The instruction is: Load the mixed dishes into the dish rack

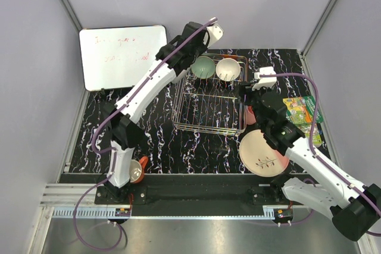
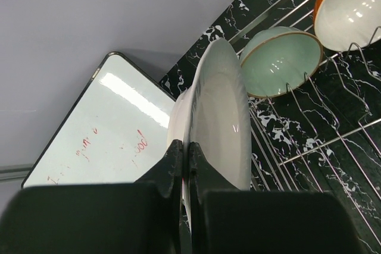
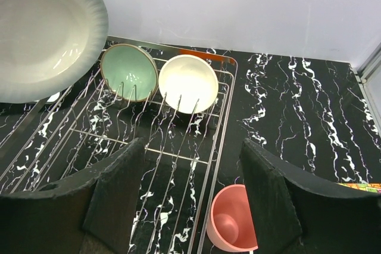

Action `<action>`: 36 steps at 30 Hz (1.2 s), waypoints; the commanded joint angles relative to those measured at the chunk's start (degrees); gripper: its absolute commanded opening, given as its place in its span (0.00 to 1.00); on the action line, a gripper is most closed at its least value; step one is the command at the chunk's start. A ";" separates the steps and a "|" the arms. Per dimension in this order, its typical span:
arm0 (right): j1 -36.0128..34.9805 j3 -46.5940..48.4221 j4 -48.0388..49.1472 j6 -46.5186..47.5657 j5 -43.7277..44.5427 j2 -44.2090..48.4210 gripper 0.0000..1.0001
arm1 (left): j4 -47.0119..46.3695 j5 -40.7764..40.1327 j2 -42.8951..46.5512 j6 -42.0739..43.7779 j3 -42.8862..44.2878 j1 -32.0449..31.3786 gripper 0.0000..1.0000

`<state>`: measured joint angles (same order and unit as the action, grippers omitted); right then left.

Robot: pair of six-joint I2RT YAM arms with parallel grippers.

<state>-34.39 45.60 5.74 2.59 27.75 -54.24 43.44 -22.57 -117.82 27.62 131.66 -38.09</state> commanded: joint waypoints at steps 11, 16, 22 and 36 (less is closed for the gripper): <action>-0.41 -0.96 1.65 -2.06 -1.29 1.42 0.73 | -13.73 -16.01 0.13 1.39 0.27 -1.38 0.00; -0.85 -1.04 1.56 -1.89 -1.29 1.77 0.73 | -13.73 -17.16 -1.27 -0.63 -0.87 -2.17 0.00; -1.20 -1.13 1.56 -2.24 -1.91 1.86 0.73 | -13.73 -18.12 -3.11 -1.17 2.99 -4.19 0.00; -2.26 -1.31 1.56 -2.24 -2.52 2.21 0.73 | -27.44 -22.61 -0.57 13.33 2.20 -5.07 0.00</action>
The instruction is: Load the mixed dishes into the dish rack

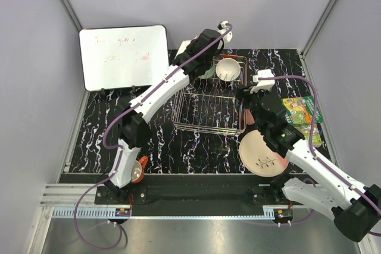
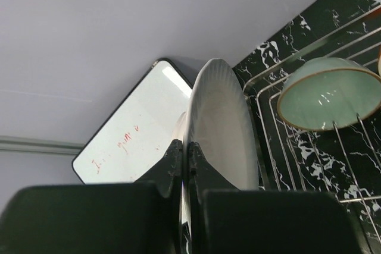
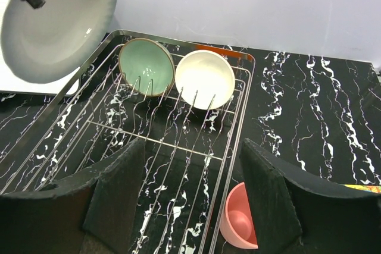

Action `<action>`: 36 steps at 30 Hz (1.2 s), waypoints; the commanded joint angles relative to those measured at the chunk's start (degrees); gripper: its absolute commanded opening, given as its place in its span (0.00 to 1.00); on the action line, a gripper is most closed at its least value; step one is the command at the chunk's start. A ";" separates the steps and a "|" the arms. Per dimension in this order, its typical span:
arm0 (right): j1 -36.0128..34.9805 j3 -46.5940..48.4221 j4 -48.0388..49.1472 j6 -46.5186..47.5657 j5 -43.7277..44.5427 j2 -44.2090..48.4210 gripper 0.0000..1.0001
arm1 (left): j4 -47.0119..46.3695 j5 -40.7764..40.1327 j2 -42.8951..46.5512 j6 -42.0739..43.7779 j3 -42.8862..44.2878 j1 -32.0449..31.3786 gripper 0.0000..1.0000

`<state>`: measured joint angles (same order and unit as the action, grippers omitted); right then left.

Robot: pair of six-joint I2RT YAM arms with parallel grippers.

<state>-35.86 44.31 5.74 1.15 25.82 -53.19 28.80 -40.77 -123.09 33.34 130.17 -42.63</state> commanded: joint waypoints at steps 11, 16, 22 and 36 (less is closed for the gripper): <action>-1.15 -0.11 1.47 -0.80 0.02 1.77 0.73 | -13.24 -4.93 3.56 7.09 2.90 -1.23 0.00; -1.23 -0.11 1.56 -0.80 -0.16 1.51 0.73 | -13.06 -4.84 3.03 6.65 3.07 -1.75 0.00; -1.23 -0.19 1.56 -0.80 0.19 1.77 0.73 | -12.63 -4.93 2.85 5.60 1.67 -1.84 0.00; -1.32 -0.19 1.65 -0.80 0.37 1.77 0.72 | -11.22 -3.96 0.48 3.05 -0.09 -1.49 0.00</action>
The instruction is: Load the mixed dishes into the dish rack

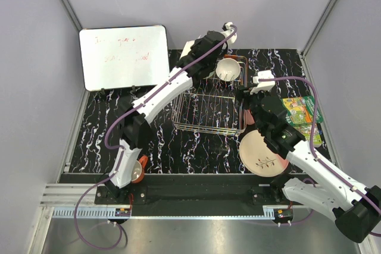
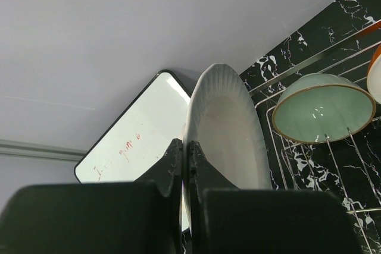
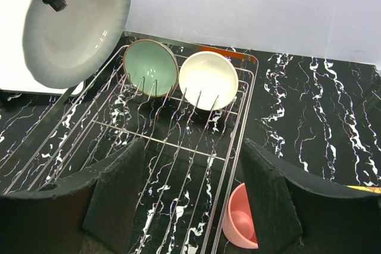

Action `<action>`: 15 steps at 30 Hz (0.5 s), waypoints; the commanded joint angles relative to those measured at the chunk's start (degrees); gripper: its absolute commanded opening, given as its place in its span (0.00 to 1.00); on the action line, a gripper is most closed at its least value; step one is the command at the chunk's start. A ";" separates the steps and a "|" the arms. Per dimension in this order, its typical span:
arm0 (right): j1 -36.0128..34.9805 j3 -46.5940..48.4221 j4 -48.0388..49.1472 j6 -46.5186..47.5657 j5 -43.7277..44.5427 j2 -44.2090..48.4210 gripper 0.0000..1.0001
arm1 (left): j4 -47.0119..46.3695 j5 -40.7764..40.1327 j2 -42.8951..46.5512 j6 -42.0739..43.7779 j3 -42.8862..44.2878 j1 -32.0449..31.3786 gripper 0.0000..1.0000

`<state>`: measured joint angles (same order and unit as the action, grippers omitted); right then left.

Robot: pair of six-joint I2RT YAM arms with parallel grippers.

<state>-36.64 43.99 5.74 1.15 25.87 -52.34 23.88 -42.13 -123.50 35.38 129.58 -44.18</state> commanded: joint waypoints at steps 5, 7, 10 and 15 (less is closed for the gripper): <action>-0.53 0.05 1.65 -0.80 0.32 0.83 0.72 | -6.13 -2.34 -0.07 0.48 0.24 0.24 0.00; -0.53 0.05 1.73 -0.80 0.23 0.66 0.72 | -6.04 -2.26 -0.51 -0.13 -0.12 0.41 0.00; -0.53 -0.04 1.65 -0.80 0.06 0.48 0.71 | -5.42 -1.99 -1.12 -1.27 -0.12 0.85 0.00; -0.62 0.05 1.73 -0.80 -0.11 0.39 0.70 | -4.63 -1.64 -2.00 -2.24 -0.12 1.82 0.00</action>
<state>-36.64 43.81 5.74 1.13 25.85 -52.36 24.49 -42.04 -126.76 32.75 127.83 -43.29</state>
